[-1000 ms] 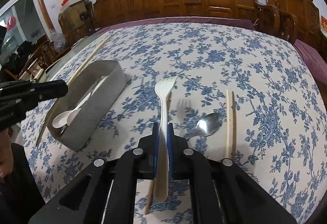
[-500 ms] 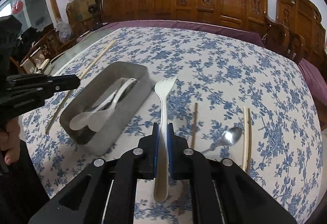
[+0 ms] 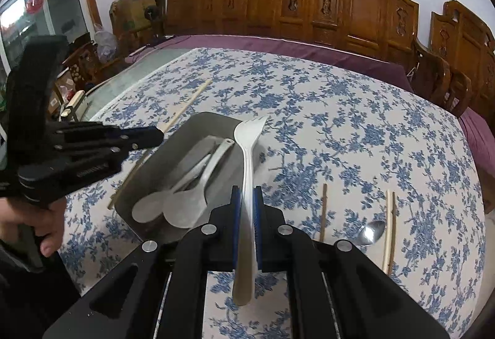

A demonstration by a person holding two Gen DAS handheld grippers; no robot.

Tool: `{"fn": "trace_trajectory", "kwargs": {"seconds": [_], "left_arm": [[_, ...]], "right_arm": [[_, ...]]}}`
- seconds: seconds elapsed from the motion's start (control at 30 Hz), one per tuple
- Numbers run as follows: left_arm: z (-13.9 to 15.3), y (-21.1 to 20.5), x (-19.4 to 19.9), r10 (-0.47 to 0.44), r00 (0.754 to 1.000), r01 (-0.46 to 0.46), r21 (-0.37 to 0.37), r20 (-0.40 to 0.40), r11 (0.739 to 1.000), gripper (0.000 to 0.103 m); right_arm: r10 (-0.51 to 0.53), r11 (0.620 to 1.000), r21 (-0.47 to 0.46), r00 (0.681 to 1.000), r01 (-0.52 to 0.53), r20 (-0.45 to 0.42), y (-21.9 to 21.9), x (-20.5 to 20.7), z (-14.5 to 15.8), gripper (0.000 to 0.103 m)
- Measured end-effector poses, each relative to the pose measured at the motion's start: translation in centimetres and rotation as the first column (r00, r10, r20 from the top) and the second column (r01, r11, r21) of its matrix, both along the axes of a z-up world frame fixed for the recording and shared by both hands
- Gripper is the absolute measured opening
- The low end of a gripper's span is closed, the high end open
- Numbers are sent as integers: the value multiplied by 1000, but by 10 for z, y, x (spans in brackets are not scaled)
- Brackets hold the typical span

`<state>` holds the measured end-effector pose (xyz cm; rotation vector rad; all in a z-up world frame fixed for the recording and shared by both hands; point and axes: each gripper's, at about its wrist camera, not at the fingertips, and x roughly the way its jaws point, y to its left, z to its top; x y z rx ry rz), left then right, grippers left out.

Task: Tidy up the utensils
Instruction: 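Lower the chopstick into the tray and open the left tool while the right tool carries the fork over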

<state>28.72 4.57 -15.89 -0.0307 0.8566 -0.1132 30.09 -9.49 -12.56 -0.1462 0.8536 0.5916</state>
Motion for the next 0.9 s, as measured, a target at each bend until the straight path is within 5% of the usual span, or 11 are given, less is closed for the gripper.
{"fn": "trace_trajectory", "kwargs": {"seconds": [0.43, 0.9], "left_arm": [[-41, 9, 11, 6, 999, -7, -16, -52, 1000, 5], [-30, 23, 10, 14, 1000, -15, -36, -15, 999, 15]], "right_arm": [[27, 1000, -6, 999, -27, -37, 33, 3, -20, 9], [15, 1000, -3, 999, -16, -50, 56, 5, -27, 9]]}}
